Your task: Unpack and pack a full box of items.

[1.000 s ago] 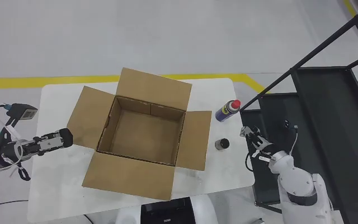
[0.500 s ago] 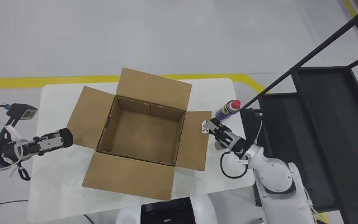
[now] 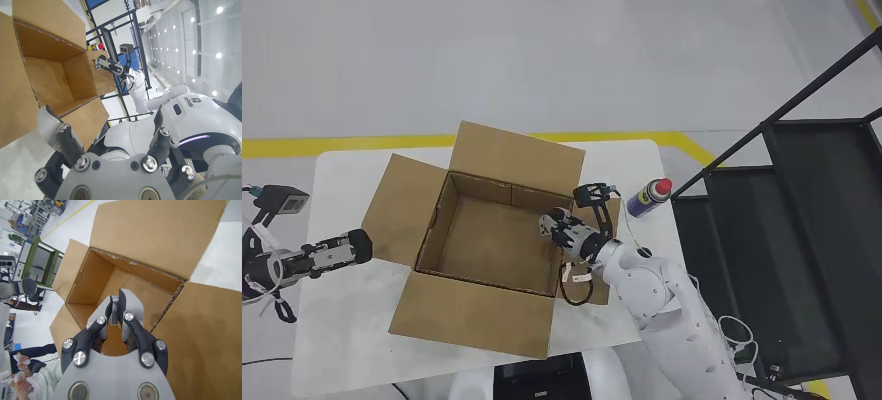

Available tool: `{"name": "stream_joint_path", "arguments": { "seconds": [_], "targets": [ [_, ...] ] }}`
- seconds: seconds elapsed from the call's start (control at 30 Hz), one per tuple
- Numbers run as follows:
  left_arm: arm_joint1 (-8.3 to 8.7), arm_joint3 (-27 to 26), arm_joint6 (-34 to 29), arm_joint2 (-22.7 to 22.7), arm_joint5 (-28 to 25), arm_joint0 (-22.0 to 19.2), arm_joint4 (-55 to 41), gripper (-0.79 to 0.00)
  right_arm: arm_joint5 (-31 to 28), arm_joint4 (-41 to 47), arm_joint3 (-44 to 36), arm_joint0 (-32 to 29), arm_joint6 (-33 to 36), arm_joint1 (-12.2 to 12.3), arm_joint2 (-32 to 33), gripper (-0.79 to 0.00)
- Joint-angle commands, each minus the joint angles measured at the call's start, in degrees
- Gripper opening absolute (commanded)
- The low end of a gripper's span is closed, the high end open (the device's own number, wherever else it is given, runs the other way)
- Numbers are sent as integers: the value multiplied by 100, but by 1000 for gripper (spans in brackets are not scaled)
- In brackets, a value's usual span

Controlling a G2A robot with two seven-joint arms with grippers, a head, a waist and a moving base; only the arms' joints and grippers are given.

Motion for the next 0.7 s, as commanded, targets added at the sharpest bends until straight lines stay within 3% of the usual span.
{"name": "stream_joint_path", "arguments": {
  "seconds": [0.0,0.2,0.23,0.27,0.5,0.67],
  "targets": [
    [0,0,0,0,0,0,0,0,132,-266,92,60,1,-10,-218,-785],
    [0,0,0,0,0,0,0,0,323,-623,243,104,-44,-33,-639,-785],
    [0,0,0,0,0,0,0,0,379,-647,271,89,-50,-35,-674,-489],
    [0,0,0,0,0,0,0,0,436,-602,287,78,-45,-39,-696,-15],
    [0,0,0,0,0,0,0,0,382,-512,230,-35,-43,-4,-599,0],
    [0,0,0,0,0,0,0,0,-13,61,-344,-387,-82,69,-180,0]
  ]
}}
